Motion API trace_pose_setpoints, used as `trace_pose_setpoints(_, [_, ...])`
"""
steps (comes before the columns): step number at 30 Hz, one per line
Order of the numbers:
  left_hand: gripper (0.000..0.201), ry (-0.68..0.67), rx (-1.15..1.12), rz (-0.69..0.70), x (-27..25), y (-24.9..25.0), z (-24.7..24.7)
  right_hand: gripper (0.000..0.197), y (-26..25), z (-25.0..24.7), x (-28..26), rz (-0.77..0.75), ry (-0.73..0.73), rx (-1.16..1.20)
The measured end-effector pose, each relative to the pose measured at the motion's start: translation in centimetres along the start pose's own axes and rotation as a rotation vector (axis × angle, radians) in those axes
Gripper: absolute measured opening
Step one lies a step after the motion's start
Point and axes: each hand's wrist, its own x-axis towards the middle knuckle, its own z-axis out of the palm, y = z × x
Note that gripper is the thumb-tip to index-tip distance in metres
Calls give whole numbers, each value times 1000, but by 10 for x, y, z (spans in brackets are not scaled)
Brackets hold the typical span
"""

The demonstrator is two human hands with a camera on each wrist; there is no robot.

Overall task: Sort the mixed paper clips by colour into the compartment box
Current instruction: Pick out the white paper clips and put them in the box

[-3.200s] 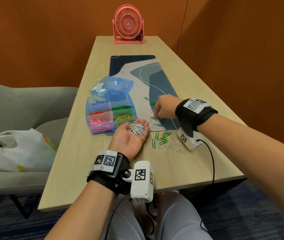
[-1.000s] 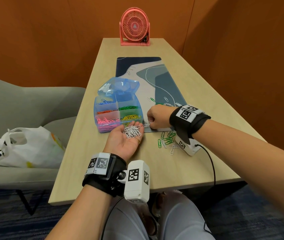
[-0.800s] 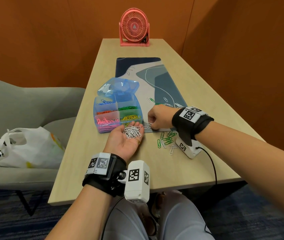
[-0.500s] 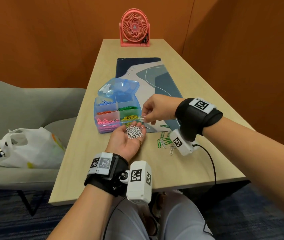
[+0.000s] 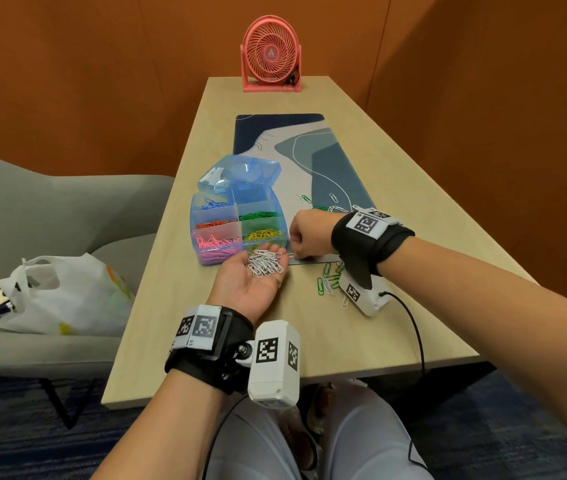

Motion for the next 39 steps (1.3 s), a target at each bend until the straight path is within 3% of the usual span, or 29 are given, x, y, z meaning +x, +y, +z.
trace_pose_setpoints(10, [38, 4, 32, -19, -1, -8, 1, 10, 18, -6, -29, 3, -61, 138])
trace_pose_setpoints(14, [37, -12, 58, -35, -2, -15, 2, 4, 20, -2, -54, -28, -114, 19])
trace_pose_setpoints(18, [38, -15, 37, -37, -2, -19, 1, 11, 22, 0, -61, 54, -154, 17])
trace_pose_setpoints(27, [39, -23, 12, -18, -1, -20, -2, 11, 11, 10, -57, 149, -109, 100])
trace_pose_setpoints(39, [39, -20, 15, -13, 2, -20, -2, 20, 3, 20, -61, 121, -48, -70])
